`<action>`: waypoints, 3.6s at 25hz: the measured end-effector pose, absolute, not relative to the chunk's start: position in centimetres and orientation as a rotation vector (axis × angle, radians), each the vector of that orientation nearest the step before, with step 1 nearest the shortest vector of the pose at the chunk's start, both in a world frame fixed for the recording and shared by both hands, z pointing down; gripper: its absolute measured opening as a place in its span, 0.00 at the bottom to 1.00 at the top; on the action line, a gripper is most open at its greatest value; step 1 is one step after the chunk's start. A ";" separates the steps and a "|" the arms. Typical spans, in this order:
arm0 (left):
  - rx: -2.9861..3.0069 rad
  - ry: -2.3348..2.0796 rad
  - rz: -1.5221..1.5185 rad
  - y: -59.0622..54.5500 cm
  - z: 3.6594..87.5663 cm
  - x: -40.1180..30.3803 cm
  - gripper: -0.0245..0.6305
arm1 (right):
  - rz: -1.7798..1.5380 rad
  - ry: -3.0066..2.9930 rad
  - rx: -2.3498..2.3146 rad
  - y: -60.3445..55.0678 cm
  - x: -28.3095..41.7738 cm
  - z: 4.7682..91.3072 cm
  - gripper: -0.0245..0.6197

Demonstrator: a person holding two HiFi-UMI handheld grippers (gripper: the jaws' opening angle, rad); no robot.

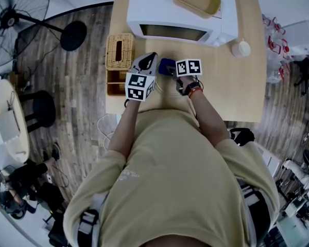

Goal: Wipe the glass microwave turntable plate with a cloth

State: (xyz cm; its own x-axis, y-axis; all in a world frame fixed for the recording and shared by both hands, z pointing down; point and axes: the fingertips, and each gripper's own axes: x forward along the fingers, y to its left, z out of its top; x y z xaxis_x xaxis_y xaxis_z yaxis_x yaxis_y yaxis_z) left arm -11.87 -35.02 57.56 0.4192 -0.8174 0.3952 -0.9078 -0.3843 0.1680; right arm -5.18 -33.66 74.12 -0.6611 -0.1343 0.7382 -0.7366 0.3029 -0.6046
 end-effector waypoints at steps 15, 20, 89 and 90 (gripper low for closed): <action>2.336 -1.454 0.360 -34.8 57.8 -11.1 0.07 | 1.394 -1.990 0.825 -33.9 -1.3 74.1 0.25; 2.347 -1.438 0.376 -34.6 57.9 -10.4 0.07 | 1.398 -1.985 0.840 -33.9 0.0 74.1 0.25; 2.279 -1.529 0.303 -33.9 57.1 -13.7 0.07 | 1.448 -2.082 0.688 -29.8 -7.0 71.6 0.23; 2.276 -1.533 0.303 -33.8 57.0 -13.9 0.07 | 1.438 -2.084 0.677 -29.6 -7.5 71.7 0.23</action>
State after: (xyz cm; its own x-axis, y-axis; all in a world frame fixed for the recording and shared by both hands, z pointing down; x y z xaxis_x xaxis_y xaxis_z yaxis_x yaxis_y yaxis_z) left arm -13.89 -33.83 57.03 0.3822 -0.8421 0.3805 -0.9235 -0.3339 0.1886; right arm -7.51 -29.57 71.69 -0.7427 -0.1105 0.6604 -0.6566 0.3132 -0.6861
